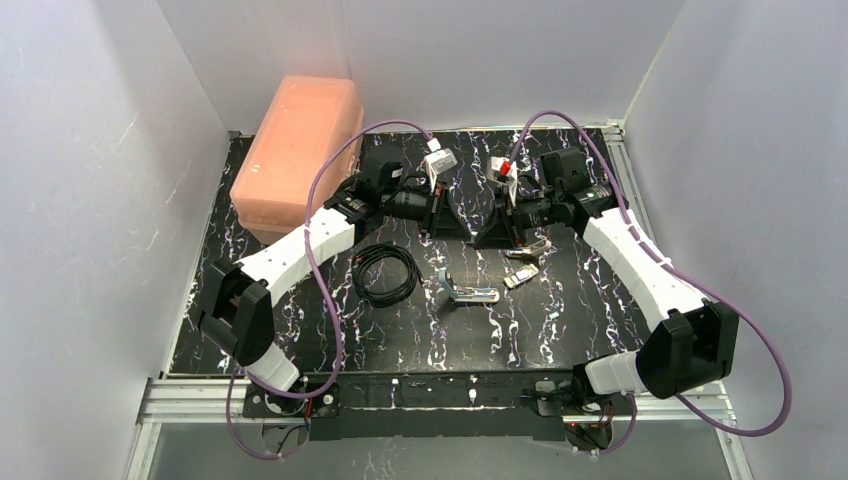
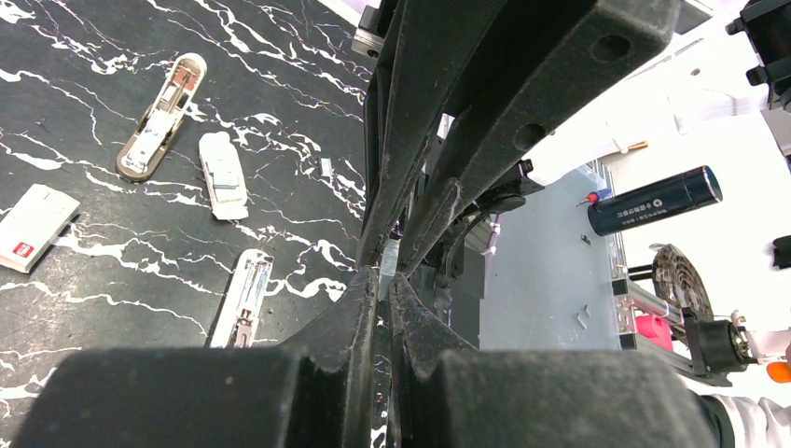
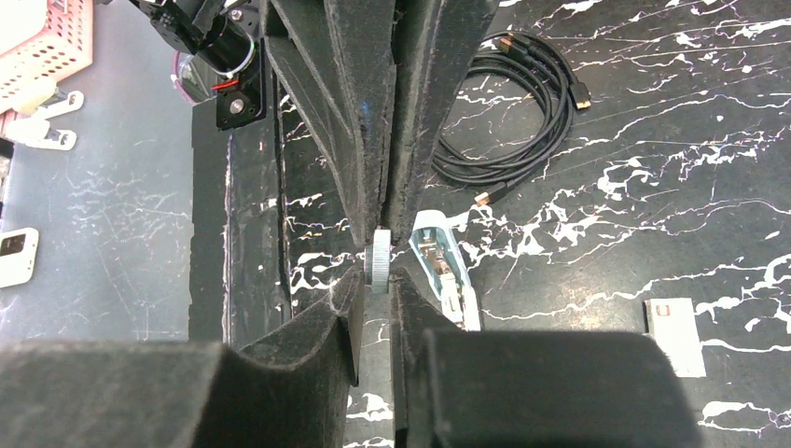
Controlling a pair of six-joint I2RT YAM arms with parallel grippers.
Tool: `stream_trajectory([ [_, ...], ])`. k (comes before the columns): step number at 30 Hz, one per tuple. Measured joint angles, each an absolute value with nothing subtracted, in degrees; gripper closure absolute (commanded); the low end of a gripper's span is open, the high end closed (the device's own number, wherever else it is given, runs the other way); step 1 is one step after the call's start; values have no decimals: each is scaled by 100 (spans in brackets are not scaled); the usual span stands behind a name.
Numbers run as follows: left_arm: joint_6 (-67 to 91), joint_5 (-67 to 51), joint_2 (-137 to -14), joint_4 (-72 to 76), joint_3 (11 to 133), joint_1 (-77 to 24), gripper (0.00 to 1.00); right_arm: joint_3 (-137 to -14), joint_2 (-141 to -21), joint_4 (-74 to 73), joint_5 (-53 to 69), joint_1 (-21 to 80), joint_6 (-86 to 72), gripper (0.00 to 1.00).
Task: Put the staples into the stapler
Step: Pick up the staple from the center of the board.
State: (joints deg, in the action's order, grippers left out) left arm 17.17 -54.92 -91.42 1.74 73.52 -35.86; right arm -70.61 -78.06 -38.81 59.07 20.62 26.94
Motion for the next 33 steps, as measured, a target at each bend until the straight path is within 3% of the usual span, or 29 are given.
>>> stream_trajectory([
  [13, 1712, -5487, -9146, 174, 7282, -3583, 100, -7061, -7913, -3922, 5942, 2062, 2746, 94],
  [20, 1575, -5452, -9153, 106, 7279, -3586, 67, -7072, -7913, -4047, 5933, 2062, 2939, 95],
  [33, 1175, -5186, -9153, -572, 7301, -3583, 25, -7081, -7841, -4209, 5380, 2064, 3328, 95],
])
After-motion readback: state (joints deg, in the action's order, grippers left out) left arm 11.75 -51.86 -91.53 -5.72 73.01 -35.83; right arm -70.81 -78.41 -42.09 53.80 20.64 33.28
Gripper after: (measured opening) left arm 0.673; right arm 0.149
